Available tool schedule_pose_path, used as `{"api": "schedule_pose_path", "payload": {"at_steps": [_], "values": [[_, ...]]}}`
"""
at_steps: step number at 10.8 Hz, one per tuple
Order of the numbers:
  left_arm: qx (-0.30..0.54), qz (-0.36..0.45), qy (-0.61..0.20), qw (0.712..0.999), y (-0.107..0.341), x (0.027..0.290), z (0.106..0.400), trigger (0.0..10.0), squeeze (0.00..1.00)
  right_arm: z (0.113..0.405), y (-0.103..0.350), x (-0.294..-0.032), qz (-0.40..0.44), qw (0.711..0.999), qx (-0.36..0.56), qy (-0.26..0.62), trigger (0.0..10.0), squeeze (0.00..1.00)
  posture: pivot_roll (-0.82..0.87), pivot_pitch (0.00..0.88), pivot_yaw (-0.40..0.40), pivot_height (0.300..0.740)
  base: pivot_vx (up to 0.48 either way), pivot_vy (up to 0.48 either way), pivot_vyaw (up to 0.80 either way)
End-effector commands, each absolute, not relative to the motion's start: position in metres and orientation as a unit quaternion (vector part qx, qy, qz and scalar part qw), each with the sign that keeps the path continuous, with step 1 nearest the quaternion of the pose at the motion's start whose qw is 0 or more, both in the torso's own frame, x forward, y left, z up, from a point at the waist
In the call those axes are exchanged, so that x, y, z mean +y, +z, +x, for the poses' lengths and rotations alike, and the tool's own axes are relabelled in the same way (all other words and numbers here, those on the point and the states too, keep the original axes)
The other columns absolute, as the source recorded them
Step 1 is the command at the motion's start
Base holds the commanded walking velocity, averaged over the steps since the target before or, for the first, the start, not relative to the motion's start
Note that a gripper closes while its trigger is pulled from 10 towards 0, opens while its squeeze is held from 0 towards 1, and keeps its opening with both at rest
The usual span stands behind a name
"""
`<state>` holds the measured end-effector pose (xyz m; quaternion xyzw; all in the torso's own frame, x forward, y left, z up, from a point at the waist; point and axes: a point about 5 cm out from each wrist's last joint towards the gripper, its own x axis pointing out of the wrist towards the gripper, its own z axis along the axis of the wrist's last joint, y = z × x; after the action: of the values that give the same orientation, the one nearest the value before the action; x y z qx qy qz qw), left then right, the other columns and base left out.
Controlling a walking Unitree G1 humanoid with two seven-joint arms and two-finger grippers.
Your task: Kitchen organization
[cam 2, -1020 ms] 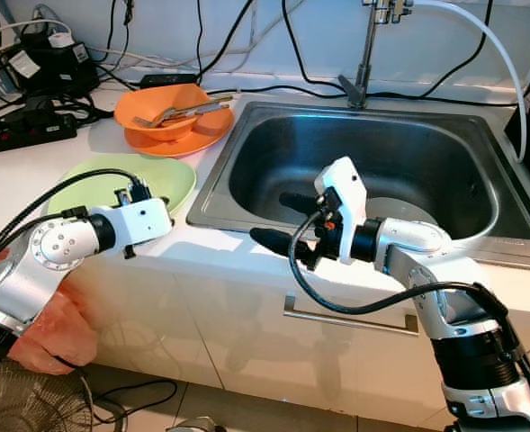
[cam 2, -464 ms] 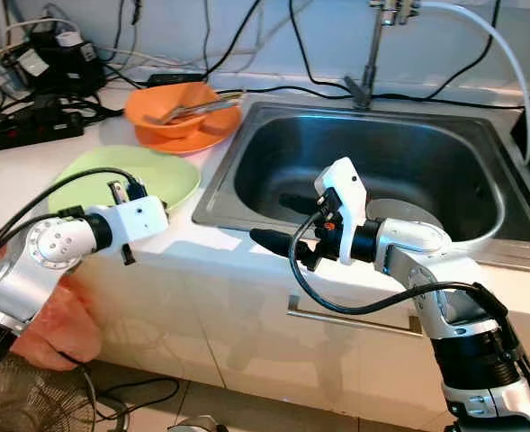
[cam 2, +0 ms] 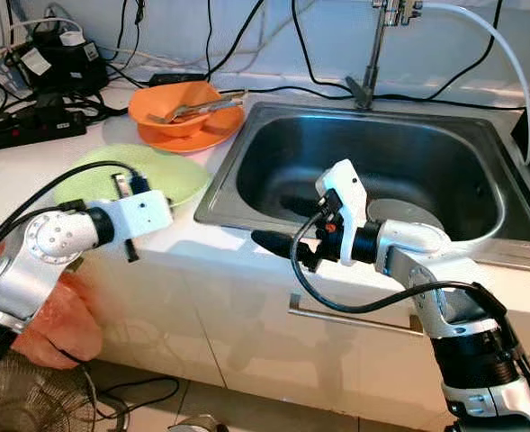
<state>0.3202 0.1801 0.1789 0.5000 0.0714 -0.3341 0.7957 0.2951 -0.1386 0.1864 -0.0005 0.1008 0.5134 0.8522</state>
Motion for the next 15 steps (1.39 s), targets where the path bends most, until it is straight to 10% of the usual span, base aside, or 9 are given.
{"api": "schedule_pose_path", "payload": {"at_steps": [1, 15], "values": [[0.083, 0.488, -0.368, 0.787, 0.175, 0.172, 0.315, 0.0, 0.00, 0.296, 0.190, -0.137, -0.003, 0.848, 0.097, 0.521, 10.0, 0.00, 0.19, 0.025, 0.047, 0.740, 0.000, 0.000, 0.00], [-0.086, 0.387, -0.377, 0.837, 0.192, 0.096, 0.290, 0.0, 0.00, 0.312, 0.183, -0.152, 0.010, 0.865, 0.128, 0.485, 10.0, 0.00, 0.19, 0.023, 0.030, 0.740, 0.000, 0.000, 0.00]]}}
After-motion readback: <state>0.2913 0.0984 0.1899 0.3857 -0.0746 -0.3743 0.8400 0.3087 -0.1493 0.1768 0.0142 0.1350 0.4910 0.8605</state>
